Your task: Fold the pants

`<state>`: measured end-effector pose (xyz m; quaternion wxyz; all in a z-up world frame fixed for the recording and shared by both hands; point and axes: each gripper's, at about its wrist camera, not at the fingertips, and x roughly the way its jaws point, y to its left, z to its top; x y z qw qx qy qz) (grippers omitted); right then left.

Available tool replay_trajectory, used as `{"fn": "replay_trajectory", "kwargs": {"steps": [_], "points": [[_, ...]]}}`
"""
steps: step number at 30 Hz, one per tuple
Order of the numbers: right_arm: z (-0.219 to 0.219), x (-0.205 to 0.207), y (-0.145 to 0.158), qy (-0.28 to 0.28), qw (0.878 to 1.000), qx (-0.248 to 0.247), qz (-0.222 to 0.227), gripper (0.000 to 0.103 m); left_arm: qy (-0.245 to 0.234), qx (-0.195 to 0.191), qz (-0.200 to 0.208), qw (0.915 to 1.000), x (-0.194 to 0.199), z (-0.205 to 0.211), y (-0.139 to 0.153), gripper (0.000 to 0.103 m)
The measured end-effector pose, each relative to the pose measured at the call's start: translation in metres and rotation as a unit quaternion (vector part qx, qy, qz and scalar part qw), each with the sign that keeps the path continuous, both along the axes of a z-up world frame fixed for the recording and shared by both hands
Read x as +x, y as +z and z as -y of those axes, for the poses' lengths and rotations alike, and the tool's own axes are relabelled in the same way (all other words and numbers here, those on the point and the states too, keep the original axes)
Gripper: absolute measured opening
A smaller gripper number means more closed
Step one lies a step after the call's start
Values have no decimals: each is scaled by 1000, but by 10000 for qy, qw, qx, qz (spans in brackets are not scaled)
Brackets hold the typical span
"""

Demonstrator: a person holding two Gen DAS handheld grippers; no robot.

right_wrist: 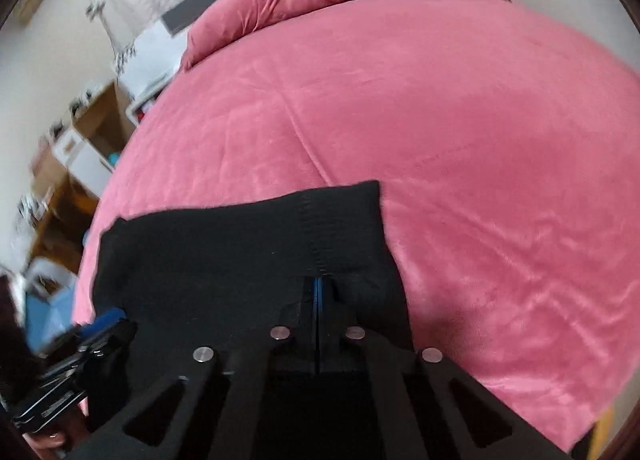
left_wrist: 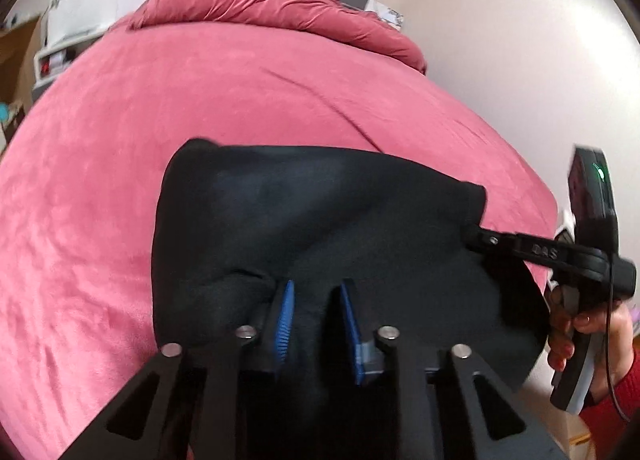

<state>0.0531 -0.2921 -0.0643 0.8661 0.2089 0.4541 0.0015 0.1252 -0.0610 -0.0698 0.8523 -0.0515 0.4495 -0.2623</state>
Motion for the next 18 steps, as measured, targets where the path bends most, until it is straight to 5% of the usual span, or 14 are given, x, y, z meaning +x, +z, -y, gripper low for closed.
{"fn": "replay_trajectory", "kwargs": {"steps": [4, 6, 8, 10, 14, 18], "points": [[7, -9, 6, -23, 9997, 219, 125, 0, 119, -899, -443, 9949, 4, -26, 6, 23], [12, -22, 19, 41, 9987, 377, 352, 15, 303, -1158, -525, 9914, 1, -43, 12, 28], [15, -35, 31, 45, 9981, 303, 530, 68, 411, -1336, -525, 9888, -3, -59, 18, 33], [15, -48, 40, 87, 9971, 212, 729, 89, 477, -1373, -425, 9885, -8, -71, 23, 54], [23, -52, 34, 330, 9979, 289, 477, 89, 652, -1088, -235, 9916, -13, -85, 24, 63], [34, -38, 2, 497, 9940, 968, -93, 89, 274, -1198, -904, 9883, -9, -86, 0, 64]]}}
